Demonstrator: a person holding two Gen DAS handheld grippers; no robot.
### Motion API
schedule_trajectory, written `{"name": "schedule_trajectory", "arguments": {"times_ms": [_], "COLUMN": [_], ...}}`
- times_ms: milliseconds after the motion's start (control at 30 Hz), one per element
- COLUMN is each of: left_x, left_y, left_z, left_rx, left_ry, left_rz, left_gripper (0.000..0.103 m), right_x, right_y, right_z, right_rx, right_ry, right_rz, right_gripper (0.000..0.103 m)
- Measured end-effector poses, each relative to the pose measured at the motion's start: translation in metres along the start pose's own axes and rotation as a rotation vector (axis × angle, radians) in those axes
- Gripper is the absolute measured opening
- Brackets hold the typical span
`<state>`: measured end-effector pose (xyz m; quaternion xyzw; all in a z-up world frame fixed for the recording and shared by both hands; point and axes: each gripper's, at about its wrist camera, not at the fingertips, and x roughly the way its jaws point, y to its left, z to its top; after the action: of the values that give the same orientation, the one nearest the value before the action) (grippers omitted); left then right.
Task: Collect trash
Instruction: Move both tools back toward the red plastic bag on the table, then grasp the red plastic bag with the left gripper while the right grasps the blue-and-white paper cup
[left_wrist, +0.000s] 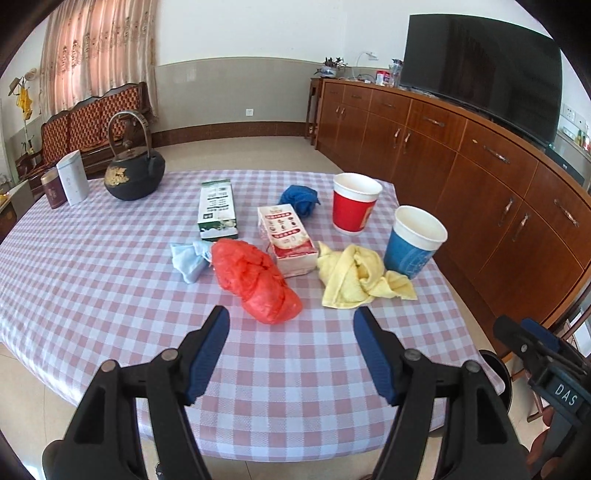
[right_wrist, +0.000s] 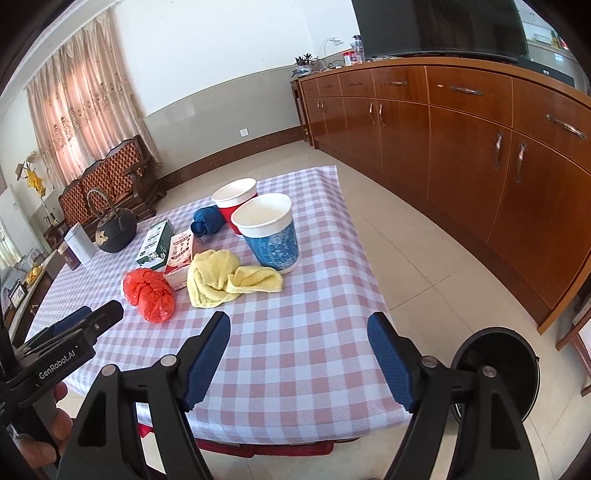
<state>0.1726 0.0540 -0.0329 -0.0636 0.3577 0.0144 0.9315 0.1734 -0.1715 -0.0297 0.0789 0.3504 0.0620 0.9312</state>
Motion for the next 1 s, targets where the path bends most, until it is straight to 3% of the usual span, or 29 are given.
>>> {"name": "schedule_trajectory", "arguments": {"times_ms": [300,1000], "left_x": [0.026,0.104], "left_y": [0.021,0.034], "left_z": [0.006,0.020], "left_rx": [-0.045,-0.101], "left_ry": [0.046,0.125], "left_rz": [0.019,-0.005], "left_gripper": [0.071,0.071], "right_x": [0.030,0.118], "right_y": [0.026,0.030], "right_z": [0.010,0.043], "right_rx": [-0.033,-0.040], "right_ry": [0.022,0.063], "right_rz": [0.030,0.025], "right_gripper": [0.081,0.082]}}
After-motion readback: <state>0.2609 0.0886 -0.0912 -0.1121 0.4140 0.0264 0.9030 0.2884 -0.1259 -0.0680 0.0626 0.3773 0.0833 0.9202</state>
